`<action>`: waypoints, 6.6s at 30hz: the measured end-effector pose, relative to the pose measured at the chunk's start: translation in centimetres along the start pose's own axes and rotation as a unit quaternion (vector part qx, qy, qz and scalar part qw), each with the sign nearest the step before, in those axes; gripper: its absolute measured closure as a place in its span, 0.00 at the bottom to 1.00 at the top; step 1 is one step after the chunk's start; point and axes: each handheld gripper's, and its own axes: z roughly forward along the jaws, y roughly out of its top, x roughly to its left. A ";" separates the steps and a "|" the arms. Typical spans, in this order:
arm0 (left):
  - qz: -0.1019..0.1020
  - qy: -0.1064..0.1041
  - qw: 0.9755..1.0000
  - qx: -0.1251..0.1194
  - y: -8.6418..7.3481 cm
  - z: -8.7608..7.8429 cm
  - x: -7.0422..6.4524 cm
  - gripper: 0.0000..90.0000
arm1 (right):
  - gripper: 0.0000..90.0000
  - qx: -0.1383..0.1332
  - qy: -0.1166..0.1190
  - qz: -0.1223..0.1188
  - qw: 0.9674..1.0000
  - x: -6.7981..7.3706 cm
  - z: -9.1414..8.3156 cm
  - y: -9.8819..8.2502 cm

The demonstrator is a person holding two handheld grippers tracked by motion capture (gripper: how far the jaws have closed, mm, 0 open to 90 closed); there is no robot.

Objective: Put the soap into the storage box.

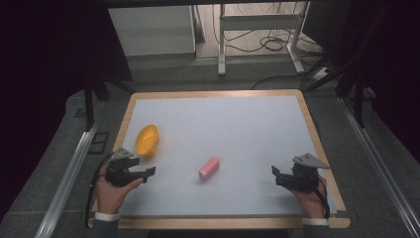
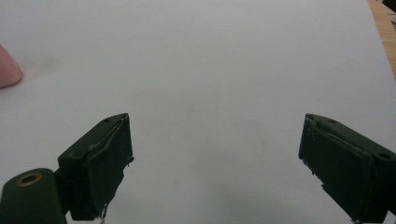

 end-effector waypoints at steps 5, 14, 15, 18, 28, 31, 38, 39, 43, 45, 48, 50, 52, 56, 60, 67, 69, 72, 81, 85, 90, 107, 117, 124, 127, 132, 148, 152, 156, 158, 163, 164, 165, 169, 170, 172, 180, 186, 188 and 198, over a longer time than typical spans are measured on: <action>-0.002 0.003 1.000 0.007 1.1 -0.2 -0.7 0.28 | 0.11 0.004 -0.007 0.002 1.000 -0.1 0.1 -0.3; 0.022 -0.006 1.000 0.015 2.7 -0.5 -2.3 0.28 | 0.11 0.010 -0.002 -0.005 1.000 0.1 0.4 -0.3; 0.023 -0.006 1.000 0.018 2.8 -0.5 -2.4 0.28 | 0.11 0.010 -0.003 -0.005 1.000 0.1 0.4 -0.3; 0.025 -0.007 0.999 0.020 3.1 -0.6 -2.7 0.28 | 0.11 0.012 -0.002 -0.002 1.000 0.0 0.5 -0.3; 0.039 -0.015 0.999 0.012 4.2 -0.4 -3.9 0.28 | 0.11 0.016 -0.007 -0.006 1.000 0.4 0.5 -0.2; 0.044 -0.021 0.999 0.015 4.4 0.0 -4.4 0.28 | 0.11 0.017 -0.007 -0.008 1.000 0.5 0.5 -0.2; 0.061 -0.031 0.997 0.028 5.2 1.3 -5.6 0.27 | 0.11 0.019 -0.008 -0.015 1.000 0.8 0.5 -0.1; 0.061 -0.031 0.997 0.028 5.2 1.3 -5.6 0.27 | 0.11 0.019 -0.008 -0.015 1.000 0.8 0.5 -0.1; 0.070 -0.032 0.997 0.027 5.7 1.7 -6.1 0.27 | 0.11 0.021 -0.007 -0.017 1.000 0.8 0.6 -0.2; 0.071 -0.031 0.997 0.028 5.8 1.7 -6.1 0.27 | 0.11 0.020 0.000 -0.012 1.000 0.8 0.6 -0.2; 0.077 -0.032 0.996 0.032 6.2 2.0 -6.7 0.27 | 0.11 0.020 -0.001 -0.011 1.000 0.7 0.6 -0.2; 0.082 -0.028 0.996 0.034 6.5 2.2 -7.1 0.27 | 0.11 0.023 -0.002 -0.011 1.000 0.6 0.7 -0.3; 0.089 -0.031 0.995 0.037 6.7 2.4 -7.7 0.27 | 0.11 0.025 -0.003 -0.011 1.000 0.5 0.8 -0.4; 0.101 -0.036 0.993 0.045 7.3 3.1 -8.7 0.27 | 0.11 0.024 -0.003 -0.008 1.000 0.4 0.8 -0.5; 0.107 -0.041 0.992 0.047 7.6 3.5 -9.3 0.27 | 0.11 0.023 -0.003 -0.009 1.000 0.4 0.8 -0.5; 0.113 -0.050 0.990 0.063 8.0 4.9 -10.2 0.28 | 0.11 0.025 -0.003 -0.010 1.000 0.4 0.9 -0.5; 0.115 -0.054 0.990 0.064 8.2 5.1 -10.5 0.28 | 0.11 0.026 -0.004 -0.011 1.000 0.4 0.9 -0.5; 0.109 -0.068 0.990 0.060 8.4 5.4 -10.8 0.28 | 0.11 0.027 -0.004 -0.010 1.000 0.4 0.9 -0.6; 0.110 -0.074 0.989 0.063 9.2 6.4 -11.8 0.28 | 0.11 0.026 0.001 -0.004 1.000 0.3 0.9 -0.6; 0.112 -0.074 0.988 0.072 9.3 7.0 -12.1 0.30 | 0.11 0.025 0.000 -0.004 1.000 0.2 0.9 -0.6; 0.116 -0.081 0.986 0.086 9.4 8.3 -13.0 0.31 | 0.11 0.027 -0.005 0.002 1.000 0.0 0.9 -0.7; 0.104 -0.087 0.983 0.125 8.7 12.2 -13.2 0.36 | 0.11 0.033 -0.008 -0.002 0.999 0.1 1.2 -0.8; 0.105 -0.089 0.980 0.146 7.9 13.6 -13.3 0.47 | 0.11 0.031 -0.011 0.001 0.999 -0.1 1.0 -0.8; 0.106 -0.089 0.977 0.163 7.6 14.3 -13.4 0.60 | 0.11 0.030 -0.012 0.001 0.999 -0.2 1.0 -0.7; 0.107 -0.084 0.978 0.161 7.6 14.3 -13.4 0.62 | 0.11 0.030 -0.011 0.000 0.999 -0.2 1.0 -0.7; 0.108 -0.083 0.978 0.158 7.6 14.2 -13.3 0.66 | 0.11 0.030 -0.011 0.000 0.999 -0.2 0.9 -0.7; 0.111 -0.082 0.981 0.137 8.3 12.4 -12.9 0.67 | 0.11 0.029 -0.012 0.002 0.999 -0.3 0.9 -0.8; 0.107 -0.082 0.983 0.128 8.5 11.9 -12.7 0.67 | 0.11 0.030 -0.012 0.000 0.999 -0.3 0.9 -0.8; 0.102 -0.079 0.984 0.120 8.6 11.3 -12.1 0.67 | 0.11 0.032 -0.012 0.000 0.999 -0.3 1.0 -0.8; 0.102 -0.077 0.985 0.118 8.6 11.0 -11.9 0.67 | 0.11 0.033 -0.013 0.000 0.999 -0.3 1.0 -0.8; 0.098 -0.072 0.986 0.114 8.7 10.4 -11.3 0.67 | 0.11 0.034 -0.013 0.001 0.999 -0.3 1.0 -0.8; 0.098 -0.072 0.986 0.114 8.7 10.4 -11.3 0.67 | 0.11 0.034 -0.013 0.001 0.999 -0.3 1.0 -0.8; 0.097 -0.069 0.987 0.112 8.8 10.2 -11.1 0.67 | 0.11 0.033 -0.014 0.001 0.999 -0.3 1.0 -0.8; 0.093 -0.069 0.987 0.109 8.9 9.8 -10.8 0.67 | 0.11 0.034 -0.015 0.000 0.999 -0.3 1.1 -0.8; 0.093 -0.068 0.988 0.108 9.0 9.7 -10.6 0.67 | 0.11 0.035 -0.016 0.001 0.999 -0.3 1.1 -0.8; 0.092 -0.066 0.988 0.107 9.0 9.6 -10.4 0.67 | 0.11 0.035 -0.016 0.000 0.999 -0.3 1.0 -0.8; 0.087 -0.060 0.989 0.100 9.3 8.6 -9.5 0.67 | 0.11 0.035 -0.017 0.000 0.999 -0.3 1.1 -0.8; 0.081 -0.051 0.991 0.093 9.4 8.0 -8.6 0.67 | 0.11 0.036 -0.017 -0.001 0.999 -0.3 1.1 -0.8; 0.080 -0.050 0.991 0.093 9.5 7.9 -8.4 0.67 | 0.11 0.036 -0.018 -0.002 0.999 -0.3 1.1 -0.9; 0.070 -0.040 0.993 0.085 9.6 7.1 -7.2 0.67 | 0.11 0.036 -0.017 -0.002 0.999 -0.3 1.1 -0.9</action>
